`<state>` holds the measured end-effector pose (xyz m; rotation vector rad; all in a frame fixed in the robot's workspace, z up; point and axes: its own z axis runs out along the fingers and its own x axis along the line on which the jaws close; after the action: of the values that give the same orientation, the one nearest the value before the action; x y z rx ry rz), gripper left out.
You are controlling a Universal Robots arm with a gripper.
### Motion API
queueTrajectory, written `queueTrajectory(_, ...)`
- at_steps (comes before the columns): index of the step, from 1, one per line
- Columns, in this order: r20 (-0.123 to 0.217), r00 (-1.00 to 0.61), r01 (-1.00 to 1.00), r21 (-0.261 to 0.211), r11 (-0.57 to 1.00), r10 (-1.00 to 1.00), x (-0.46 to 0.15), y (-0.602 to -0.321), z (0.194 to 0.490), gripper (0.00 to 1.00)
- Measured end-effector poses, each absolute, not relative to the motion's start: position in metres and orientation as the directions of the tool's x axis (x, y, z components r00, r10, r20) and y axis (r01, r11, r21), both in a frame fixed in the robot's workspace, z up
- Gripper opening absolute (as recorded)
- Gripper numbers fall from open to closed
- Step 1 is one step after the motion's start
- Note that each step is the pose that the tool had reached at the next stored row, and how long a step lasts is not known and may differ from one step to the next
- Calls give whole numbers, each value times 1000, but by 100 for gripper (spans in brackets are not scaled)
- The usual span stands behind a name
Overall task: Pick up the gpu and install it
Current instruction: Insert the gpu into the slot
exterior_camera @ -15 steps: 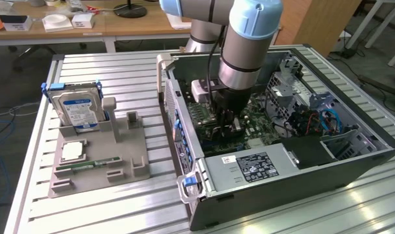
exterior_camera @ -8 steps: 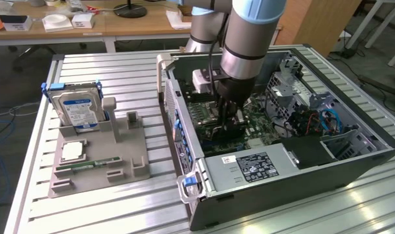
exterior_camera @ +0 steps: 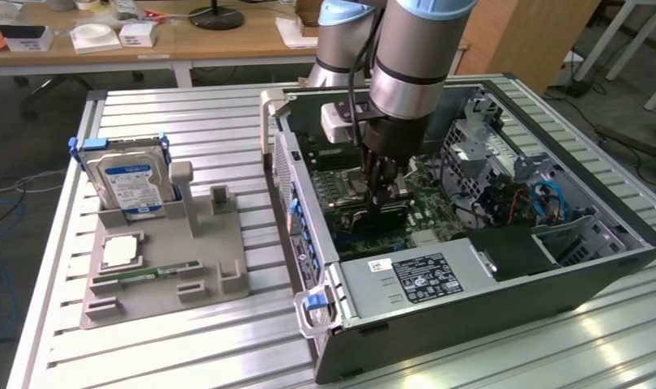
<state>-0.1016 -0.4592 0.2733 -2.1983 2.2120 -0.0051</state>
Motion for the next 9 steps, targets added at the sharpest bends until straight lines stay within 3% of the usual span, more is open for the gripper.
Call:
queueTrajectory(3, -14, -6, -1000, -19, 6, -1000, -102, -459, 273, 10)
queueTrajectory(9, -14, -6, -1000, -19, 6, -1000, -102, -459, 273, 10)
